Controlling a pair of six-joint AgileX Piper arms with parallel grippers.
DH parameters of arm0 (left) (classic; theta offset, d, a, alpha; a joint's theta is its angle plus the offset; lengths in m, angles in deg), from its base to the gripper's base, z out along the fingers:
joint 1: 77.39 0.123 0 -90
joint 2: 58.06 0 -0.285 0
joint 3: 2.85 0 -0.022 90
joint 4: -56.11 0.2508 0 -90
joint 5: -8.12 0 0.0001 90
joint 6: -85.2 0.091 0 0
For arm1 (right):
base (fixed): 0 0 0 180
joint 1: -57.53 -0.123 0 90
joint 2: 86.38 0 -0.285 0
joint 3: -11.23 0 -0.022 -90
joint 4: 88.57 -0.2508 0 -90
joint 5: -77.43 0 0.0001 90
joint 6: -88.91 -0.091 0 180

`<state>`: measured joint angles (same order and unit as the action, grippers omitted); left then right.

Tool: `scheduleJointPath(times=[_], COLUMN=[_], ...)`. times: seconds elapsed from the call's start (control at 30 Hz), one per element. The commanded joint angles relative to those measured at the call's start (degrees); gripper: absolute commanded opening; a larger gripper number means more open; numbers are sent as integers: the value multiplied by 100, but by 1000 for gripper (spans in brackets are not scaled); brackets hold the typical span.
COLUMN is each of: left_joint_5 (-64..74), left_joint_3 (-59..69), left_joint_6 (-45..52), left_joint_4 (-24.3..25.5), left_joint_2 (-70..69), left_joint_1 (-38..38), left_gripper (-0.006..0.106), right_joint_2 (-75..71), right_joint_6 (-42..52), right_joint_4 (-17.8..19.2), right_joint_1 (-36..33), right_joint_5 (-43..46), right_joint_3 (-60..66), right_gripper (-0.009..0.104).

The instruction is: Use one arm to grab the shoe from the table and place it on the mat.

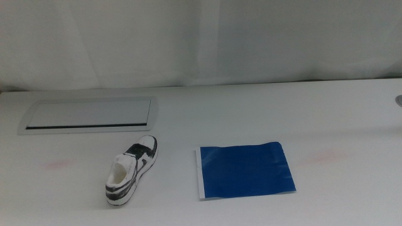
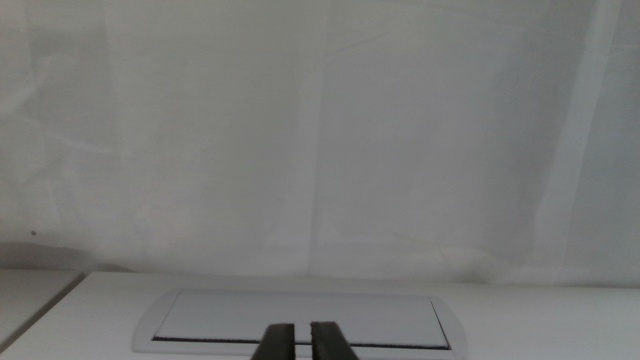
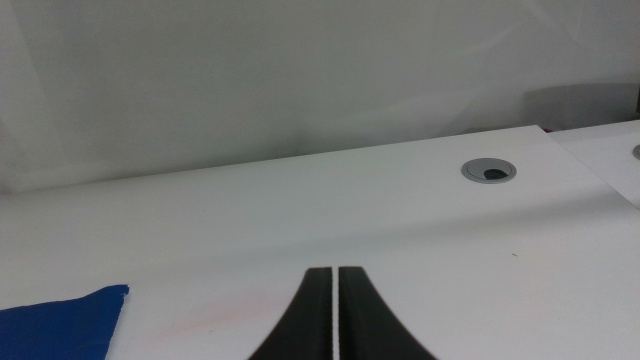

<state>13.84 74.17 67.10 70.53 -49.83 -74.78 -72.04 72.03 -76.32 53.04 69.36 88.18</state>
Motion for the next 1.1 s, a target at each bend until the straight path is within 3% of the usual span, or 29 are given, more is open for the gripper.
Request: scheduleJointPath(times=[0.0, 0.1, 0.23, 0.63, 1.07], left_joint_5=[-107, -60, -83, -362, 561], left_joint_3=[228, 228, 228, 42, -2377], left_joint_6=[-37, -330, -446, -877, -1143], left_joint_4=[-14, -31, -31, -40, -668], left_joint_2=[-228, -228, -228, -202, 1529], left_joint_1=[-23, -23, -23, -23, -23], left_gripper=[-3, 28, 90, 93, 93], right_joint_2=[-18, -18, -18, -18, -18], right_joint_6=[35, 35, 35, 35, 35], right_joint_4=[20, 20, 20, 20, 34], right_joint_1=[47, 47, 47, 47, 47], right_joint_5=[13, 13, 13, 13, 13], right_joint_3=[225, 225, 225, 225, 225], right_gripper=[-3, -3, -3, -3, -3])
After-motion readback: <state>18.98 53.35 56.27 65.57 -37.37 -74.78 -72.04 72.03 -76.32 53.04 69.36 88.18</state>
